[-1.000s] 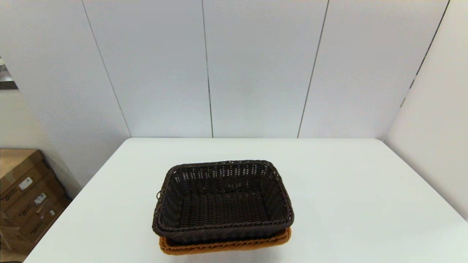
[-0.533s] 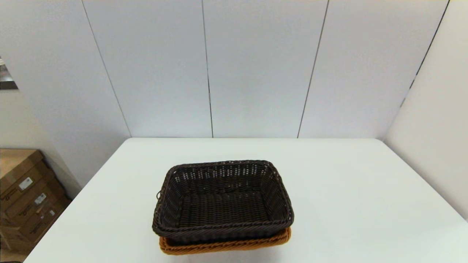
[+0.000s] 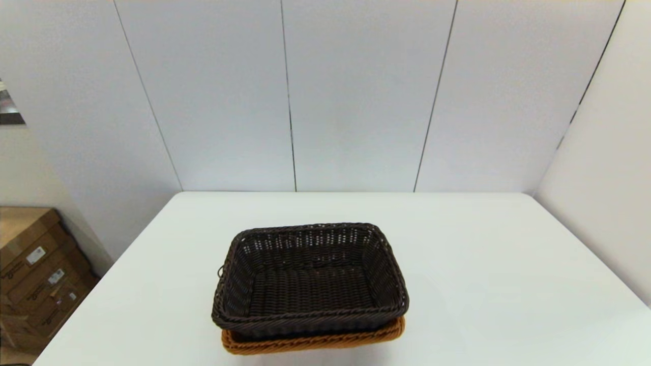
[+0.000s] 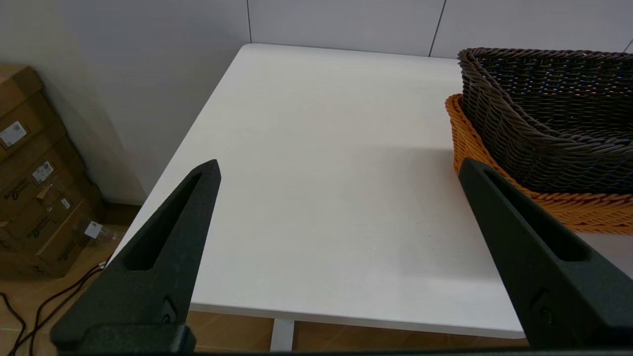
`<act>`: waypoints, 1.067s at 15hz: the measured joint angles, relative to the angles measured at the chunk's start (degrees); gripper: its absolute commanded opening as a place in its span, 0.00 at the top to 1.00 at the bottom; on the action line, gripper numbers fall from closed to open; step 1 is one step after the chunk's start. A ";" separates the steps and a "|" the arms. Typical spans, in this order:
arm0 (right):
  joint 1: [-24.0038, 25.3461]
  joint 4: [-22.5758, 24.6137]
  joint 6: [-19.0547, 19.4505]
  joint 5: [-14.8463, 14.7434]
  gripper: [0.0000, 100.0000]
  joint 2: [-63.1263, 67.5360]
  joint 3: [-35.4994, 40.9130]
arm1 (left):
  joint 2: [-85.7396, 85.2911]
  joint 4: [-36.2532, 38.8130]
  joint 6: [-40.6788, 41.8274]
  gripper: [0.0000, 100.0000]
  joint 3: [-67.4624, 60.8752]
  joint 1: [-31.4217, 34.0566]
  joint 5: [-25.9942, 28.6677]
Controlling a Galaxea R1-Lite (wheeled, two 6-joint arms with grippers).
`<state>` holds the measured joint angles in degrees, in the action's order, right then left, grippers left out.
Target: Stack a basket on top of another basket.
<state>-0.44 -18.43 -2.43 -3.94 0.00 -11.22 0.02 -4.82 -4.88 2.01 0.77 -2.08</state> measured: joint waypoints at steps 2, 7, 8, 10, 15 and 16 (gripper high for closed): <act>0.00 8.79 3.16 0.20 0.00 -0.05 4.85 | 0.00 0.02 0.00 0.00 0.00 0.00 0.00; 0.00 11.46 3.99 1.79 0.00 -0.07 7.03 | 0.00 0.02 0.02 0.00 0.00 0.00 0.00; 0.00 11.46 5.69 2.68 0.00 -0.07 7.17 | 0.00 0.02 0.02 0.00 0.00 0.00 0.00; 0.00 12.09 8.70 4.75 0.00 -0.07 8.44 | 0.00 0.02 0.00 0.00 0.00 0.00 0.00; 0.00 16.20 8.13 4.82 0.00 -0.07 10.29 | 0.00 -0.04 0.02 0.00 0.00 0.00 0.00; 0.00 16.23 7.85 4.75 0.00 -0.07 10.42 | 0.00 -0.06 0.06 0.00 0.00 0.00 0.00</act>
<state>-0.44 -2.21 5.42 0.82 -0.07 -0.79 0.02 -4.88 -4.82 2.01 0.77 -2.08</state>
